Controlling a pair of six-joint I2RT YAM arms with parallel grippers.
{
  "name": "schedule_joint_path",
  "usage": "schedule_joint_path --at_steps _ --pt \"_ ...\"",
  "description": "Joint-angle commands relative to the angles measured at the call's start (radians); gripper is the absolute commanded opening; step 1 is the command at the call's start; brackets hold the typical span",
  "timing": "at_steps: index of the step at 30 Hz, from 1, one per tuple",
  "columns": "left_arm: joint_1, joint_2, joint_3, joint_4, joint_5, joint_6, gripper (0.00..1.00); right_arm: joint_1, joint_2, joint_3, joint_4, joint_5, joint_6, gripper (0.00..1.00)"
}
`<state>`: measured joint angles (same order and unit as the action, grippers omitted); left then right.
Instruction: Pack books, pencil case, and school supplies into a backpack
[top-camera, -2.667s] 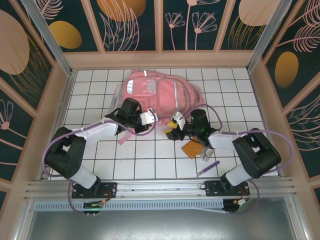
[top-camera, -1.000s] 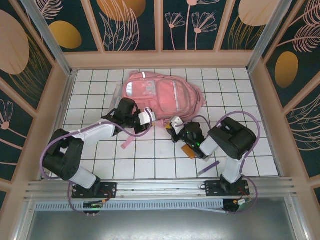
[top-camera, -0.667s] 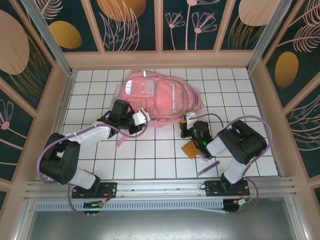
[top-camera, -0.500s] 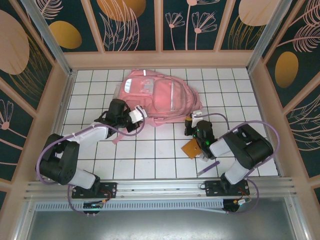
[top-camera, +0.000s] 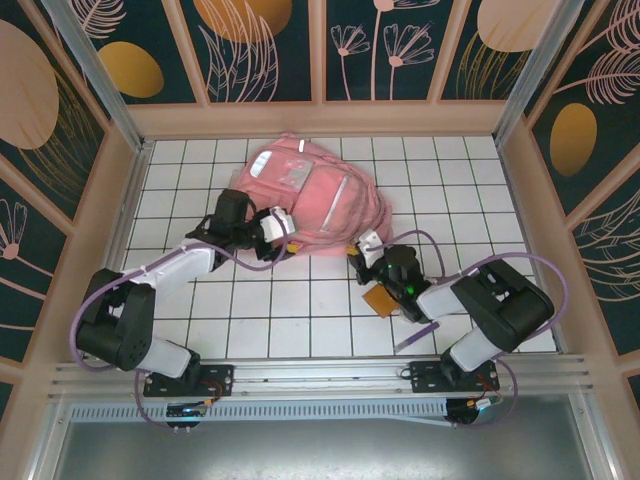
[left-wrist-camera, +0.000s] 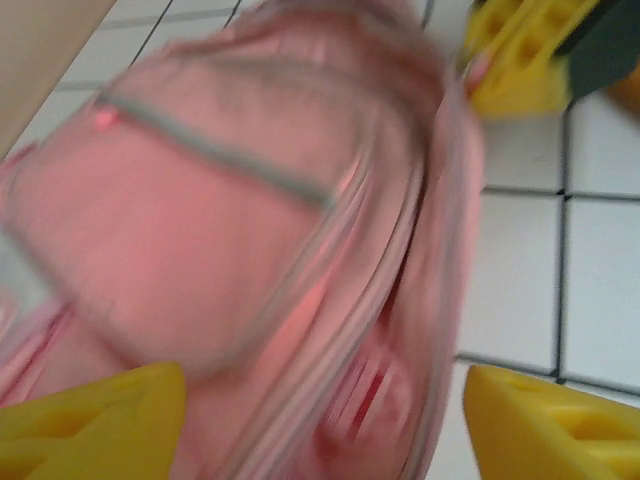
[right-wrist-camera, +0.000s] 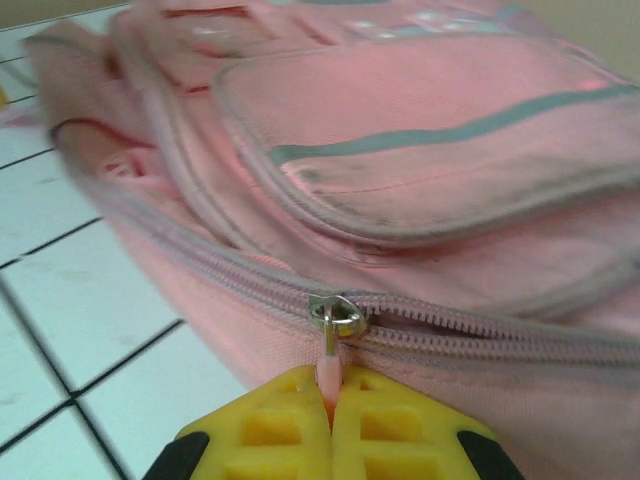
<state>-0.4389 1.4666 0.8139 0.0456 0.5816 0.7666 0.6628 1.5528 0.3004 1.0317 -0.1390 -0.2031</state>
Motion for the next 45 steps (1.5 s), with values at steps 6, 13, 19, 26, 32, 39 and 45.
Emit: schedule_joint_path --at_steps 6,13,19,26,32,39,45 --pt "-0.106 0.098 0.064 -0.007 0.054 0.066 0.7 0.058 -0.055 0.085 -0.029 -0.198 -0.119 0.0" --pt "-0.111 0.144 0.05 -0.047 -0.02 0.108 0.2 0.057 -0.073 0.074 -0.044 -0.223 -0.085 0.0" --pt "-0.112 0.04 -0.032 -0.049 -0.051 0.153 0.0 -0.002 -0.082 0.113 -0.225 -0.044 -0.024 0.0" --pt "-0.112 -0.151 -0.211 0.001 -0.011 0.234 0.0 -0.209 -0.085 0.087 -0.218 0.02 0.215 0.0" --pt "-0.093 -0.242 -0.272 -0.034 -0.053 0.237 0.0 -0.299 -0.024 0.125 -0.218 0.025 0.317 0.0" --pt "-0.014 -0.322 -0.283 -0.156 -0.042 0.139 0.27 -0.236 -0.1 0.089 -0.156 -0.147 0.13 0.0" --pt "-0.017 -0.286 -0.133 -0.311 0.059 -0.079 0.73 -0.054 -0.168 0.097 -0.206 -0.257 -0.079 0.0"
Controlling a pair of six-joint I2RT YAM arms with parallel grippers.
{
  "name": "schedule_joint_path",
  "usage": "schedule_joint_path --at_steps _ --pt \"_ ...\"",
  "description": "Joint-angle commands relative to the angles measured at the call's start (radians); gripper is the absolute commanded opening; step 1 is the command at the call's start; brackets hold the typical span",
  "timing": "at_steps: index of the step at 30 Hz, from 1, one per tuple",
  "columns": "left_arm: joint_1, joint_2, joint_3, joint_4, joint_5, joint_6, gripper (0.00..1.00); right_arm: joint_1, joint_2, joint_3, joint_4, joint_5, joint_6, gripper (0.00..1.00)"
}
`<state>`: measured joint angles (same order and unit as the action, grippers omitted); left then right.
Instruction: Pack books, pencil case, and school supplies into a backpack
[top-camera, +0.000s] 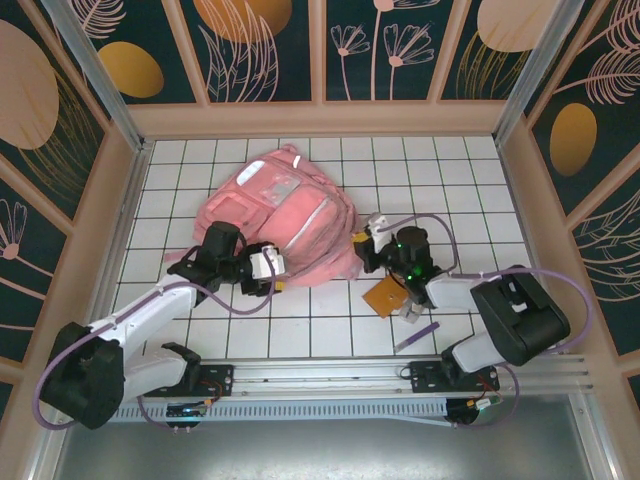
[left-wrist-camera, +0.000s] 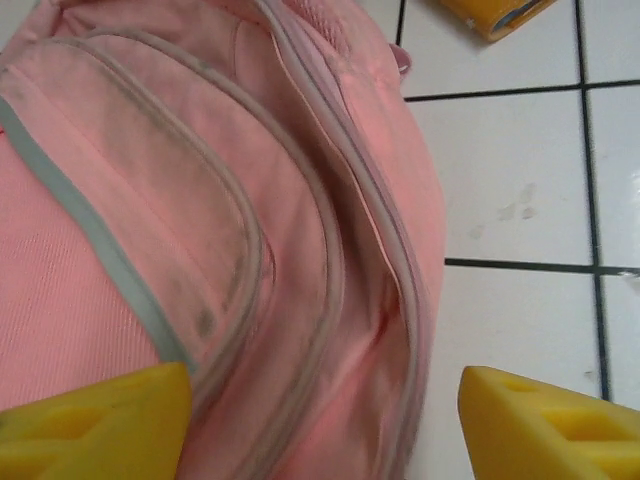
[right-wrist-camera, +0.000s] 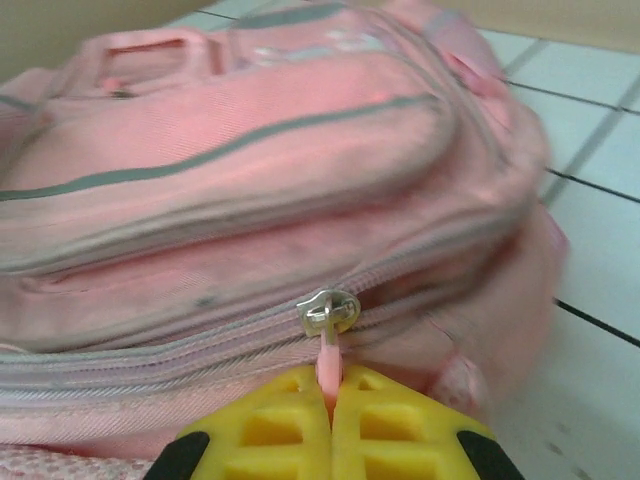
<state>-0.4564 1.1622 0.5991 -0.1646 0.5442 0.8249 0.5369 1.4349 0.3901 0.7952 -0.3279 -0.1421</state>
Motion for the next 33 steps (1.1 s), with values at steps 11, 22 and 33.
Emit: schedule_joint_path --at_steps 11,22,33 --pt "-0.139 0.088 0.062 0.163 0.096 -0.407 0.62 0.225 -0.009 0.121 -0.028 -0.128 -0.214 0.0" --pt "-0.14 0.148 0.132 -0.063 -0.143 -0.298 0.0 0.163 0.008 0.073 0.019 -0.064 -0.059 0.0" --pt "-0.134 -0.074 0.032 -0.266 -0.049 0.04 0.0 -0.054 0.161 0.095 -0.08 0.194 0.151 0.0"
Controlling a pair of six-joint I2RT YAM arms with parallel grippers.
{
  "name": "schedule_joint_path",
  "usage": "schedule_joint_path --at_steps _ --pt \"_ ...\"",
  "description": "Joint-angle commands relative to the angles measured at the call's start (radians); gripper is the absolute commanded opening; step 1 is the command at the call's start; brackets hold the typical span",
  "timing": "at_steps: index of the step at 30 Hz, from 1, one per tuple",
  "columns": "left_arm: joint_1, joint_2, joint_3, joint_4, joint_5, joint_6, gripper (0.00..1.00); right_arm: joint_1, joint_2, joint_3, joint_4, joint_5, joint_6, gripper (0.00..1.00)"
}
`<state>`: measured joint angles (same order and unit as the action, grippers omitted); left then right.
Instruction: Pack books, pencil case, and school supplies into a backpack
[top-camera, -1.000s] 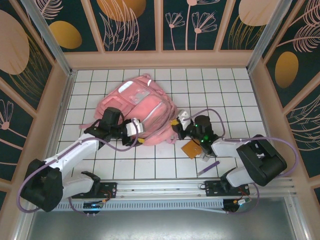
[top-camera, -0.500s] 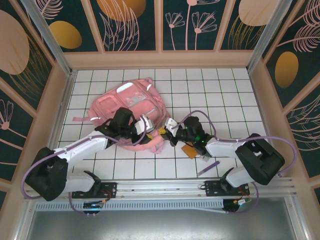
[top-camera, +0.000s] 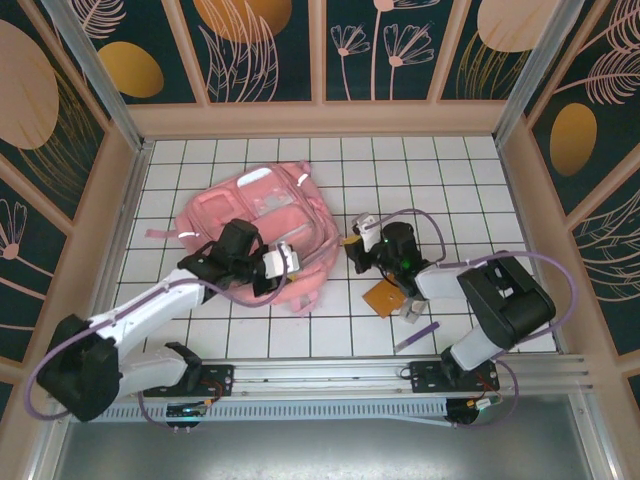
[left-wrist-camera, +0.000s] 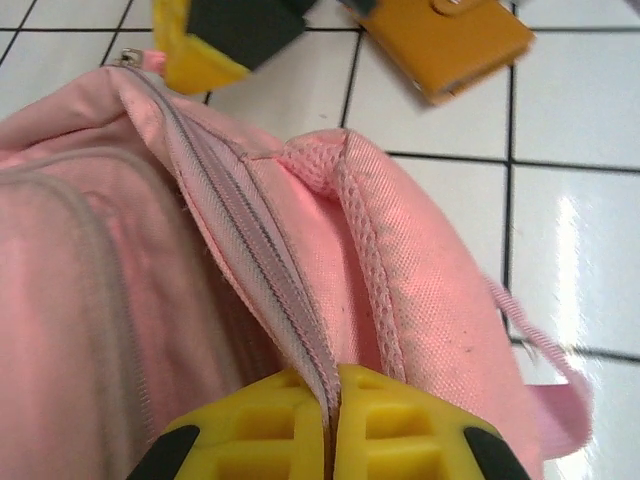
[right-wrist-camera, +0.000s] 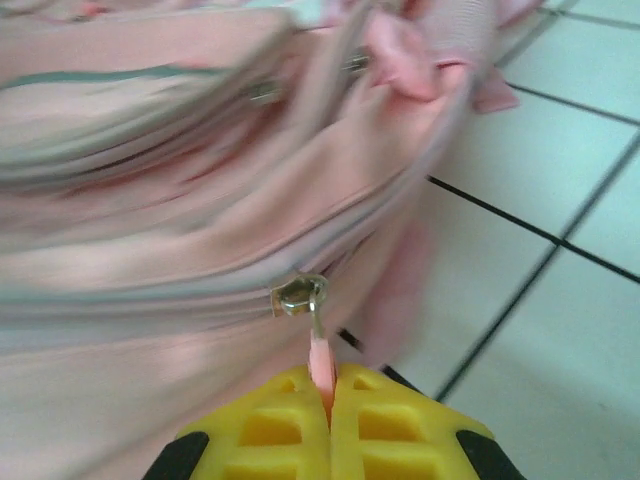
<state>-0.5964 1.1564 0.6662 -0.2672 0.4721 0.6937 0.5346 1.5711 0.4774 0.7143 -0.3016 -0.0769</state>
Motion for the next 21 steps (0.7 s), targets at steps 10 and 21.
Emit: schedule_joint_path --at_steps 10,21 --pt "0.012 -0.068 0.001 -0.068 -0.002 -0.126 0.65 0.147 -0.068 -0.022 0.128 -0.093 -0.22 0.0" --pt "-0.048 0.146 0.04 0.136 0.09 -0.397 0.63 0.236 -0.135 0.02 0.028 -0.147 -0.298 0.0"
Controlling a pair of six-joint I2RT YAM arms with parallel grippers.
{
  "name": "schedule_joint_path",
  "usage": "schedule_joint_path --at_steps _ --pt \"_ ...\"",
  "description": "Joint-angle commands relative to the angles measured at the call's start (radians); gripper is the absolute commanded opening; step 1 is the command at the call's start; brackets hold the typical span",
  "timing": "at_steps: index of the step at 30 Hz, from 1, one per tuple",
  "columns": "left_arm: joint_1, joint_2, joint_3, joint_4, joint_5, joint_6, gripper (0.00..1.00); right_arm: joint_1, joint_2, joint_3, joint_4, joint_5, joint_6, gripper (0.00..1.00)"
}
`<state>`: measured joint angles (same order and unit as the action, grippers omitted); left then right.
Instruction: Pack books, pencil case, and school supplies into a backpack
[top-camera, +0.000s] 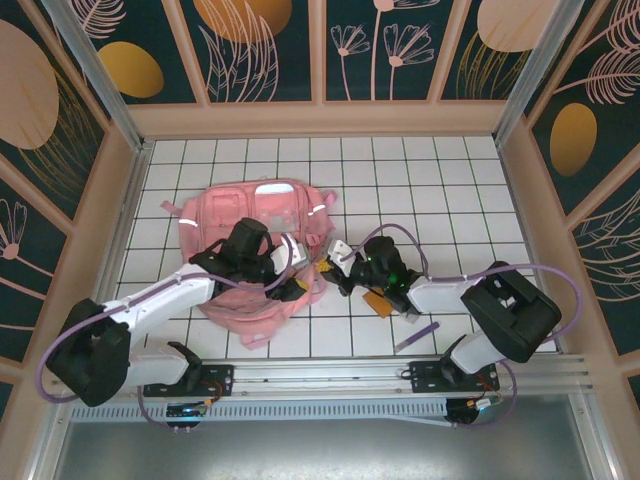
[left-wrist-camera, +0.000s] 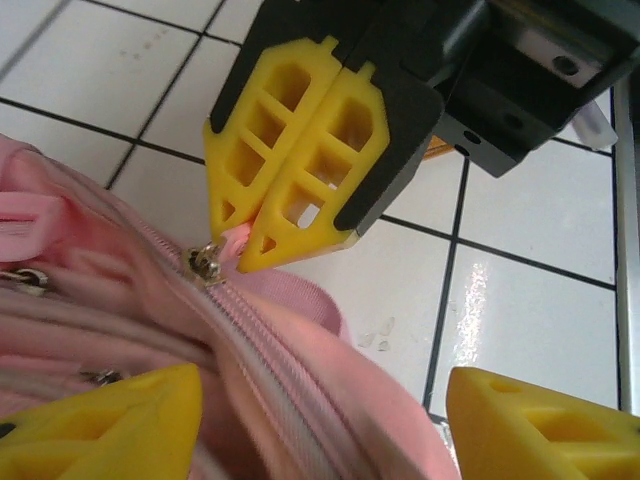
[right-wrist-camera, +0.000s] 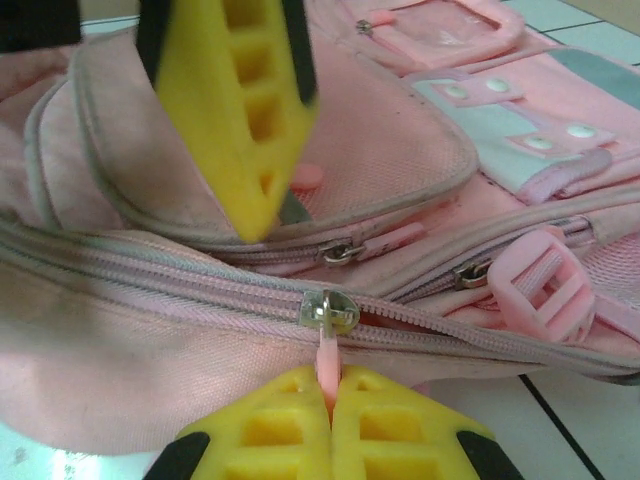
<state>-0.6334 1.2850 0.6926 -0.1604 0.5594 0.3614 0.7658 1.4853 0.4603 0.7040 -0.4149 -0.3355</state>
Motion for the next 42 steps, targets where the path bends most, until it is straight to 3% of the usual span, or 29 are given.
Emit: schedule_joint_path --at_steps 1,3,7,12,16,20,22,23,24,25,27,32,38,42 --pt "-0.011 0.019 0.01 0.021 -0.01 -0.061 0.61 0.005 -0.051 0.037 0.031 -0.029 -0.043 0.0" --pt "-0.011 0.019 0.003 0.005 -0.023 -0.047 0.52 0.004 -0.057 0.034 0.021 -0.027 -0.056 0.0" --pt "-0.012 0.008 -0.014 -0.026 -0.067 0.004 0.0 -0.007 -0.054 0.032 0.007 -0.006 -0.062 0.0" --pt "-0.012 -0.071 -0.044 -0.036 0.03 0.123 0.0 -0.076 0.053 0.07 -0.071 0.153 0.045 0.0" --pt "-0.011 -0.136 -0.072 -0.051 0.085 0.218 0.0 -0.176 0.153 0.099 -0.03 0.296 0.26 0.0" --pt "-0.011 -0.148 -0.079 -0.096 0.113 0.297 0.0 -0.213 0.217 0.101 0.111 0.274 0.375 0.0" --pt "-0.011 -0.149 -0.074 -0.099 0.115 0.296 0.0 -0.212 0.227 0.097 0.167 0.232 0.368 0.06" --pt "-0.012 -0.151 -0.065 -0.098 0.108 0.273 0.12 -0.212 0.226 0.094 0.181 0.215 0.365 0.12" --pt "-0.011 -0.153 -0.052 -0.095 0.095 0.235 0.42 -0.213 0.219 0.086 0.191 0.206 0.361 0.16" --pt "-0.011 -0.157 -0.035 -0.095 0.073 0.195 0.55 -0.213 0.207 0.071 0.204 0.203 0.353 0.2" --pt "-0.011 -0.171 -0.002 -0.131 0.038 0.168 0.69 -0.213 0.172 0.039 0.215 0.219 0.347 0.28" --pt "-0.011 -0.219 0.036 -0.24 -0.152 0.102 0.81 -0.214 0.032 -0.027 0.183 0.246 0.247 0.37" --pt "-0.011 -0.184 0.012 -0.394 -0.348 0.235 0.81 -0.213 -0.055 0.026 0.097 0.197 0.061 0.38" --pt "-0.011 -0.144 -0.011 -0.399 -0.448 0.265 0.81 -0.212 -0.055 0.084 0.078 0.148 -0.012 0.39"
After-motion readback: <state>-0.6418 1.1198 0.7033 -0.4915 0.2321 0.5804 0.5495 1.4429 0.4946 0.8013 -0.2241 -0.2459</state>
